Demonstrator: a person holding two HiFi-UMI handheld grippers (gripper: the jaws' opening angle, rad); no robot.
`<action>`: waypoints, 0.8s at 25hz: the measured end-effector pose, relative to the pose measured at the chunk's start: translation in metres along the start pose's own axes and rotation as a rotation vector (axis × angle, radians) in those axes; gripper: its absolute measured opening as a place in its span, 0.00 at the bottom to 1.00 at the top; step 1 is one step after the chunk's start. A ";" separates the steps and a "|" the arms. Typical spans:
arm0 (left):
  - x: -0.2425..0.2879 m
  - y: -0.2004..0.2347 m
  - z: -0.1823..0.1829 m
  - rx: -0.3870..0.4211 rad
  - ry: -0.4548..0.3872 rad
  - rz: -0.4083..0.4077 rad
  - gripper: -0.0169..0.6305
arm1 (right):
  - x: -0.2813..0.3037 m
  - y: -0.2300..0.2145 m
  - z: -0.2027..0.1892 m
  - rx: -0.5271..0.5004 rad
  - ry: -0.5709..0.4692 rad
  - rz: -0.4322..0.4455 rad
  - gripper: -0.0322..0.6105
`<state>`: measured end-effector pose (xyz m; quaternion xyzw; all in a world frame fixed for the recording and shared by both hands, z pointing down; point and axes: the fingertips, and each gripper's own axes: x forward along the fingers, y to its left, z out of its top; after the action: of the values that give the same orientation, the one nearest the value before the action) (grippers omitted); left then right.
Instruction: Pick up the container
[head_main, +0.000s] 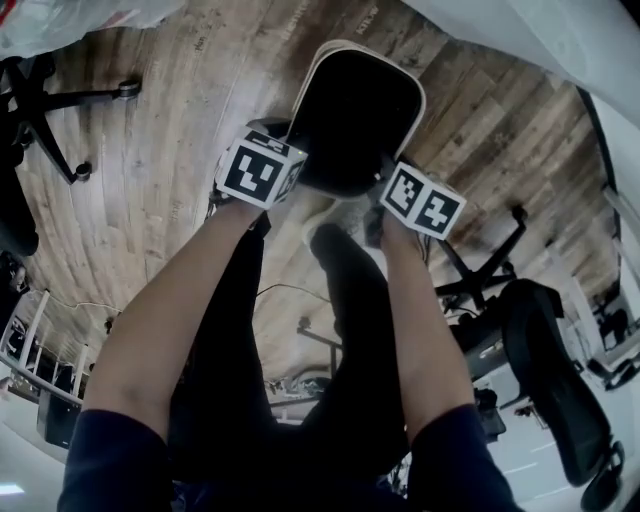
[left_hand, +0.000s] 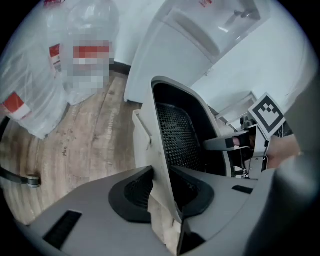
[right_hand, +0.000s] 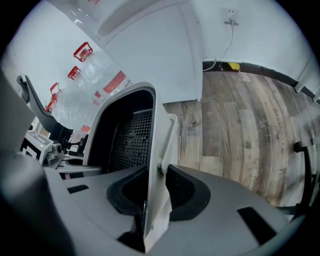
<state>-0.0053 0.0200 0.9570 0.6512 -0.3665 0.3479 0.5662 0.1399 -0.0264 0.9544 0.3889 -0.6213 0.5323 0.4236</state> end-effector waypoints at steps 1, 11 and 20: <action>-0.019 -0.007 0.004 -0.002 -0.004 0.002 0.20 | -0.018 0.009 0.002 0.002 -0.002 0.002 0.20; -0.220 -0.087 0.066 0.066 -0.128 0.043 0.20 | -0.217 0.102 0.060 -0.052 -0.155 0.046 0.20; -0.373 -0.175 0.054 0.078 -0.180 0.037 0.20 | -0.386 0.166 0.046 -0.077 -0.223 0.076 0.20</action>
<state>-0.0332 0.0130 0.5428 0.6945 -0.4140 0.3126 0.4986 0.1101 -0.0379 0.5323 0.4051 -0.6988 0.4772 0.3461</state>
